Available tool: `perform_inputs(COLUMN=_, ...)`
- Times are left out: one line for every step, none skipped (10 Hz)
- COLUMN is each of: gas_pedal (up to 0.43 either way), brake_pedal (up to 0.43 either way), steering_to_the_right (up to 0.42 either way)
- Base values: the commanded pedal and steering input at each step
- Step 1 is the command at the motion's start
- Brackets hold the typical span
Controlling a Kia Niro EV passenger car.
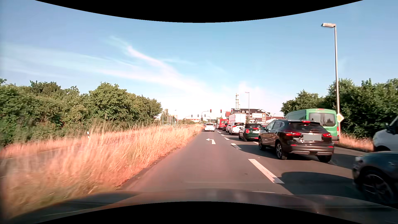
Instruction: Follow the waypoints while adhering to traffic rules and regulations
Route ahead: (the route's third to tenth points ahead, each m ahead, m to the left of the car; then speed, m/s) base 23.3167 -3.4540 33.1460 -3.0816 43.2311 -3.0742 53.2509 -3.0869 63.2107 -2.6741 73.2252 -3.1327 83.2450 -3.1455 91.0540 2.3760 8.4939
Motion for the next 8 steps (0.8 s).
perform_inputs(gas_pedal=0.000, brake_pedal=0.232, steering_to_the_right=0.005)
perform_inputs(gas_pedal=0.000, brake_pedal=0.232, steering_to_the_right=0.005)
perform_inputs(gas_pedal=0.000, brake_pedal=0.232, steering_to_the_right=0.003)
perform_inputs(gas_pedal=0.000, brake_pedal=0.232, steering_to_the_right=-0.002)
perform_inputs(gas_pedal=0.000, brake_pedal=0.232, steering_to_the_right=-0.006)
perform_inputs(gas_pedal=0.000, brake_pedal=0.232, steering_to_the_right=-0.006)
perform_inputs(gas_pedal=0.000, brake_pedal=0.232, steering_to_the_right=-0.006)
perform_inputs(gas_pedal=0.000, brake_pedal=0.232, steering_to_the_right=-0.006)
